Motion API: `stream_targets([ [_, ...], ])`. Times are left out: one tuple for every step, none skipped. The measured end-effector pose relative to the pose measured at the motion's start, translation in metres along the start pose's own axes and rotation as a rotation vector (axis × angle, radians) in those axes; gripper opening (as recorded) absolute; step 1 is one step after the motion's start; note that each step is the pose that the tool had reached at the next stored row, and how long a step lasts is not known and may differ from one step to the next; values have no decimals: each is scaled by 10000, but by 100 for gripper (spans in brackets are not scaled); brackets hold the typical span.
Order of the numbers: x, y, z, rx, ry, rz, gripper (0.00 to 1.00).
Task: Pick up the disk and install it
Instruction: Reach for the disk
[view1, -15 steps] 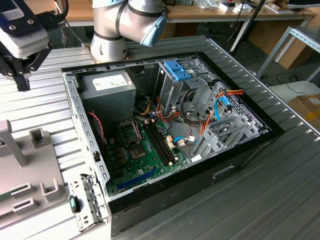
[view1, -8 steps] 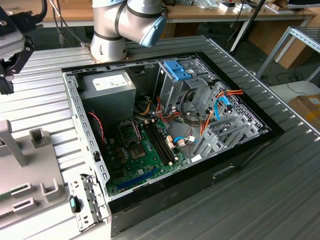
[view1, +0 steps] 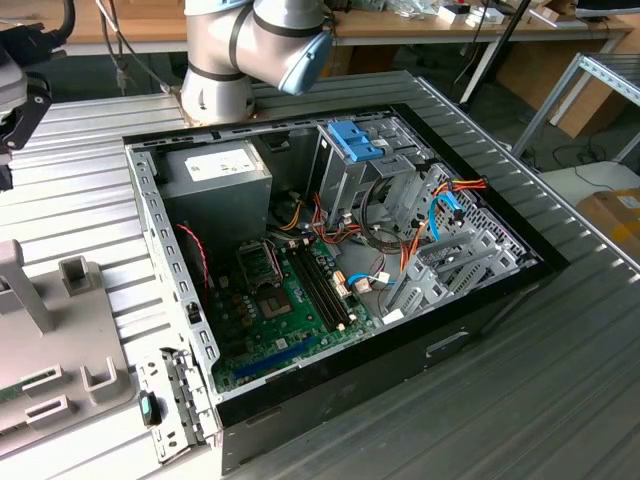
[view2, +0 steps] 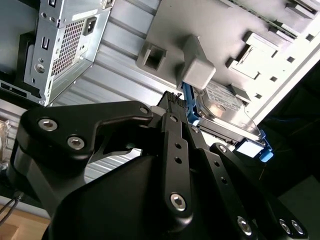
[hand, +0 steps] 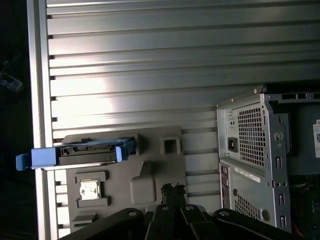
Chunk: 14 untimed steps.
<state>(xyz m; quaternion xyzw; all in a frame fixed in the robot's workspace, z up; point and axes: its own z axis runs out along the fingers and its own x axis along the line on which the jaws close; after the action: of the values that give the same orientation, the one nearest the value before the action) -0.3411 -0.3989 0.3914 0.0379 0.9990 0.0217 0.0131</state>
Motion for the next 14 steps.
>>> stream_targets([
  [50, -4, 0, 0, 1, 0, 11],
  [77, -6, 0, 0, 1, 0, 11],
  [101, -8, 0, -1, 0, 0, 11],
  [138, -11, -1, 0, 0, 0, 11],
  [142, -11, -1, 0, 0, -1, 11],
  [142, -11, -1, 0, 0, -1, 11],
  [143, -11, -1, 0, 0, -1, 11],
  [144, -11, -1, 0, 1, 0, 11],
  [166, -13, -1, -1, -1, 1, 11],
  [182, -14, -2, -2, -1, 0, 11],
  [217, -16, -3, -1, 1, 0, 11],
  [255, -20, -4, -3, 1, 0, 11],
  [283, -22, -4, -3, 0, 1, 11],
  [316, -24, -4, -5, 0, 1, 11],
])
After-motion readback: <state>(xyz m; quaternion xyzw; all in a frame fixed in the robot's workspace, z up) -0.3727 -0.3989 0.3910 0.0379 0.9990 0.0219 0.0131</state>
